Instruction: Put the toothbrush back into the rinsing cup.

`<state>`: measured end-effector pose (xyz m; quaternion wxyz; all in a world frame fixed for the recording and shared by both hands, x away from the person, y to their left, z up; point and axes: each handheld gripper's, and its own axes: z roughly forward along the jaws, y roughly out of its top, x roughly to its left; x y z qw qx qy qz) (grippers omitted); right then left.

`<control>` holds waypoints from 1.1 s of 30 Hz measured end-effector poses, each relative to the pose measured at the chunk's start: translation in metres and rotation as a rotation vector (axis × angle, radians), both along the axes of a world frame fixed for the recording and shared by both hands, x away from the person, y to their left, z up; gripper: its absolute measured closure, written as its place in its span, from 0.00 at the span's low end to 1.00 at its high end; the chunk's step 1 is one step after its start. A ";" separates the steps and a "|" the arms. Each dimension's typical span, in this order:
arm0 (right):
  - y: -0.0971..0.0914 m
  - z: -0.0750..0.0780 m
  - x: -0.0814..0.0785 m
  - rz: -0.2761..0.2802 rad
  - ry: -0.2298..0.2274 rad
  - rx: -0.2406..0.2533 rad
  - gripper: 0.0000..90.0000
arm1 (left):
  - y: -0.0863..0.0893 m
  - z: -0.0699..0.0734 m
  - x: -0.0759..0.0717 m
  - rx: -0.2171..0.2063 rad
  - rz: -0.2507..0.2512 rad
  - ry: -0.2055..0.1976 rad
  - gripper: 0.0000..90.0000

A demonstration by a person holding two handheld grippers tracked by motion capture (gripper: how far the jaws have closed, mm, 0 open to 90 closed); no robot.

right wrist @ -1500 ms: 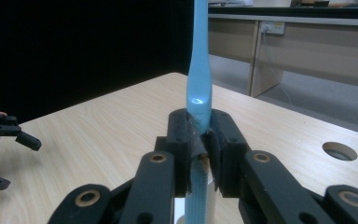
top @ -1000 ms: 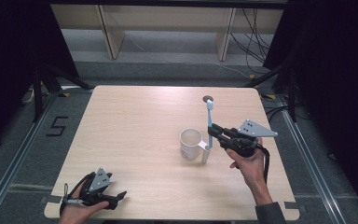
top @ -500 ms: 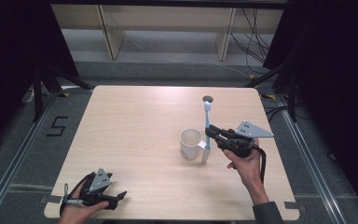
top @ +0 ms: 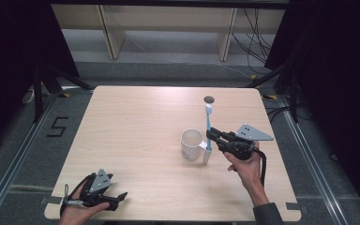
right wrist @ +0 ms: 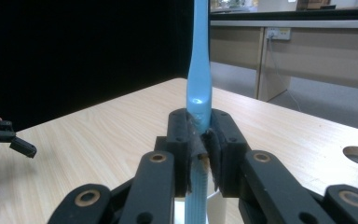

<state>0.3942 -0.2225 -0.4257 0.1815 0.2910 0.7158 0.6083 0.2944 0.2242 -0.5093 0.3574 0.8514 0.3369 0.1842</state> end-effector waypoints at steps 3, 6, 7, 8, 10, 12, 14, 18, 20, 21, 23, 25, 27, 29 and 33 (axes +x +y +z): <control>0.000 -0.003 -0.001 0.004 -0.009 0.007 0.88 | 0.000 -0.001 0.000 0.002 0.003 -0.005 0.17; 0.002 -0.008 -0.002 0.015 -0.014 0.006 0.88 | -0.001 0.000 0.000 -0.006 0.000 -0.001 0.17; 0.002 -0.009 -0.003 0.017 0.003 0.007 0.88 | 0.000 0.000 0.000 -0.003 0.000 -0.002 0.17; 0.001 -0.009 -0.002 0.018 -0.006 -0.012 0.88 | 0.000 0.000 0.000 -0.001 0.002 -0.004 0.17; 0.002 -0.012 -0.003 0.014 0.003 0.011 0.88 | -0.001 -0.001 -0.001 -0.014 0.007 -0.007 0.17; 0.000 -0.013 -0.003 0.014 -0.004 -0.005 0.88 | 0.000 0.000 0.000 0.007 0.001 -0.008 0.17; -0.001 -0.015 -0.004 0.023 0.015 -0.014 0.88 | 0.000 0.000 0.000 0.007 0.003 -0.008 0.17; 0.001 -0.020 -0.005 0.023 0.001 -0.010 0.88 | -0.001 -0.001 -0.001 -0.016 0.008 -0.008 0.17; 0.001 -0.021 -0.006 0.019 0.017 -0.006 0.88 | 0.000 0.000 0.000 0.011 0.001 -0.007 0.17; 0.001 -0.021 -0.006 0.019 0.017 -0.006 0.88 | 0.000 0.000 0.000 0.011 0.001 -0.007 0.17; 0.000 -0.023 -0.005 0.024 0.018 -0.024 0.88 | 0.000 0.000 0.000 0.006 0.003 -0.010 0.17; 0.001 -0.024 -0.006 0.024 0.026 -0.010 0.88 | -0.001 -0.001 -0.001 -0.015 0.008 -0.009 0.17; 0.000 -0.024 -0.005 0.023 0.010 -0.014 0.88 | -0.001 -0.001 -0.001 -0.014 0.007 -0.009 0.17; 0.000 -0.025 -0.005 0.030 0.011 -0.015 0.88 | -0.001 -0.001 -0.001 -0.014 0.007 -0.009 0.17; 0.000 -0.026 -0.008 0.027 0.036 -0.029 0.88 | -0.001 -0.001 -0.001 -0.014 0.007 -0.009 0.17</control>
